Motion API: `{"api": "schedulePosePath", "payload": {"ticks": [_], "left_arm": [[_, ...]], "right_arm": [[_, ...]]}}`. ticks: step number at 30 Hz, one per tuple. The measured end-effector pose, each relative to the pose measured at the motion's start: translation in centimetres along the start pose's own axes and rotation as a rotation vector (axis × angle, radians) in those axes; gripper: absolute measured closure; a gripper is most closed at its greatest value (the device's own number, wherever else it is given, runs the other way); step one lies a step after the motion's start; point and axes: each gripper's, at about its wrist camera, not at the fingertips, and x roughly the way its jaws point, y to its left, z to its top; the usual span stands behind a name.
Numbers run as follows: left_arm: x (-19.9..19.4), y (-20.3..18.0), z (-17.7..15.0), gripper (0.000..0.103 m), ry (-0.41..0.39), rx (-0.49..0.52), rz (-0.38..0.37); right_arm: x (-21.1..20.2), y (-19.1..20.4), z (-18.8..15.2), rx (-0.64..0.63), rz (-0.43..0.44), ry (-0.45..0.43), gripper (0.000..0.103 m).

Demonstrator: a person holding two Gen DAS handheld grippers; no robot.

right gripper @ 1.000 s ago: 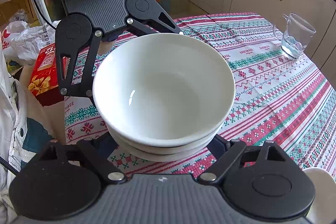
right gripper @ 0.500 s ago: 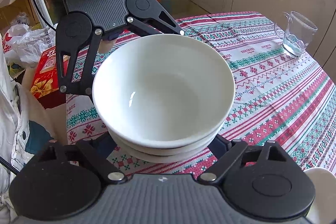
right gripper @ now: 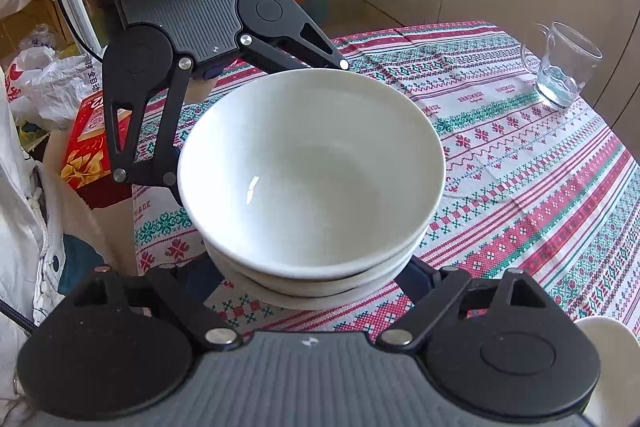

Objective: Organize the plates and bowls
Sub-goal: 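Lift the bowl stack with both grippers and carry it over the plate stack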

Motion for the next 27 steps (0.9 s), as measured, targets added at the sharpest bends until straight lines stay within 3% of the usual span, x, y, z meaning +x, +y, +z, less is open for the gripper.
{"api": "schedulePosePath", "payload": {"ticks": [12,27], "left_arm": [[0.4,-1.2,5.6,0.02,-0.023,0.062,0.034],[7.1,-0.5,14.5,0.02,-0.071,0.196,-0.025]], "right_arm": [[-5.1,-0.8,-1.0,-0.024,-0.071,-0.029,0.01],[-12.4,-5.5,-6.4,0.031,-0.239,-0.008,0.01]]}}
